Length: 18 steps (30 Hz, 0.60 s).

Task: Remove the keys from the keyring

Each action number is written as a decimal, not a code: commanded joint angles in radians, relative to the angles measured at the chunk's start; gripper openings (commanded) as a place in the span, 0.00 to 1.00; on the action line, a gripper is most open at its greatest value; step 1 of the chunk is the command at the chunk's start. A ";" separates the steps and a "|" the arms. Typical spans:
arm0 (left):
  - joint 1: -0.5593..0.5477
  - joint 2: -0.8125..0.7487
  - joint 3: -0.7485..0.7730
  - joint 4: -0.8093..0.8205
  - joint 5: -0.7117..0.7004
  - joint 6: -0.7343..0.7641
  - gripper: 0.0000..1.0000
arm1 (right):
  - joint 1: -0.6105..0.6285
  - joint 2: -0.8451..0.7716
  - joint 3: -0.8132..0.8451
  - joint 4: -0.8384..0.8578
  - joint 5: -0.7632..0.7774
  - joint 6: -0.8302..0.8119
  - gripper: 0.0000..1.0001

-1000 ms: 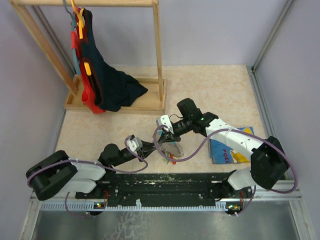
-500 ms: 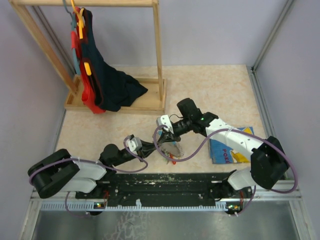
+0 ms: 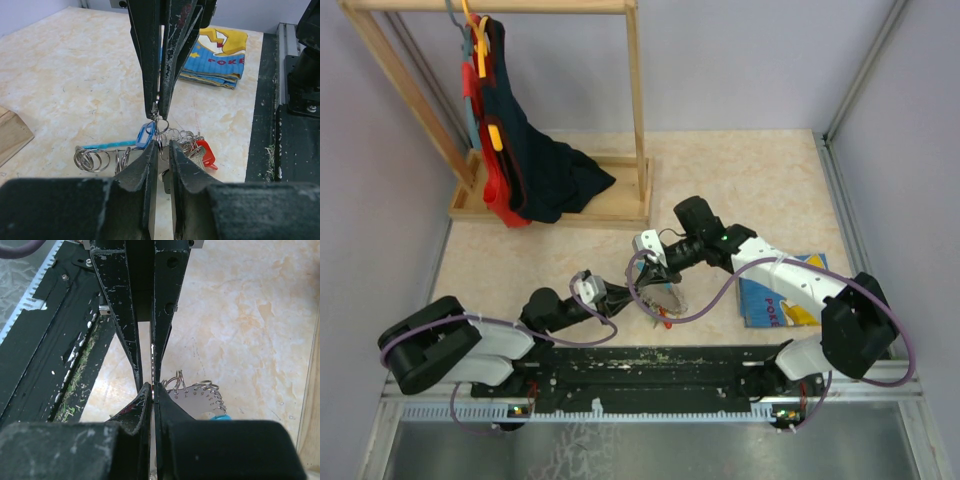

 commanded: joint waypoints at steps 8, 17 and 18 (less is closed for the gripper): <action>-0.020 0.026 0.037 -0.010 -0.036 0.021 0.17 | -0.010 -0.034 0.030 0.052 -0.065 0.002 0.00; -0.022 0.023 0.057 -0.056 -0.050 0.025 0.10 | -0.011 -0.031 0.030 0.056 -0.066 0.007 0.00; -0.022 0.025 0.060 -0.062 -0.049 0.028 0.07 | -0.011 -0.030 0.030 0.055 -0.067 0.008 0.00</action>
